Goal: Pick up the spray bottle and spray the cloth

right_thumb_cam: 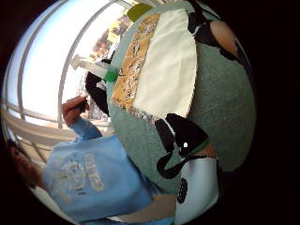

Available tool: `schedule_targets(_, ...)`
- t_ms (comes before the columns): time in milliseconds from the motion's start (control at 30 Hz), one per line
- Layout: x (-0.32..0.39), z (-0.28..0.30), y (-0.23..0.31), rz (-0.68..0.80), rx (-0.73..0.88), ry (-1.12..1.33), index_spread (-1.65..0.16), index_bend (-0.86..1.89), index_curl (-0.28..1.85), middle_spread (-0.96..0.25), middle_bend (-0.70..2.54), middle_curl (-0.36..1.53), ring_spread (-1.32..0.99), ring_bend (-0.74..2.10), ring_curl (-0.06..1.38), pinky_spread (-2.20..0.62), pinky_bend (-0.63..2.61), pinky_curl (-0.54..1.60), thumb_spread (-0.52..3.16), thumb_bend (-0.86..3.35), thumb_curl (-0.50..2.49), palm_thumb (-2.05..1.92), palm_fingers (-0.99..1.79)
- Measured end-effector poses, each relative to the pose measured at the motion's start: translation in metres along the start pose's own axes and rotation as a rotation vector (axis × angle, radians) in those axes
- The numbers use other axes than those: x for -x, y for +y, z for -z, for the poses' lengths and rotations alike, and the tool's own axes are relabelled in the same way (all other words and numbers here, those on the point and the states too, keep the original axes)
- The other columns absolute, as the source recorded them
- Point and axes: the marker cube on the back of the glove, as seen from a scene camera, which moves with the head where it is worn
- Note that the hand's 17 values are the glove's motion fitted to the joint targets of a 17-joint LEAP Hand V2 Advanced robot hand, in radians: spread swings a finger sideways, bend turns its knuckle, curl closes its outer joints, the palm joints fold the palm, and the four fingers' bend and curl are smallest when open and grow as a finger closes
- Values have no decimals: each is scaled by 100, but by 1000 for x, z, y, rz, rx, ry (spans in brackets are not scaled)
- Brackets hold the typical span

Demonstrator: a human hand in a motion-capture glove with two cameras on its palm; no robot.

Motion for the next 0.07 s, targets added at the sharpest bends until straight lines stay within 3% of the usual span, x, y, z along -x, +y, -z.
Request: schedule_targets(67,-2,0,0,-3,-3,-1,-34,12,26,-8,25,44,-6,35,37,14,21,35,102,-3,36,72,80)
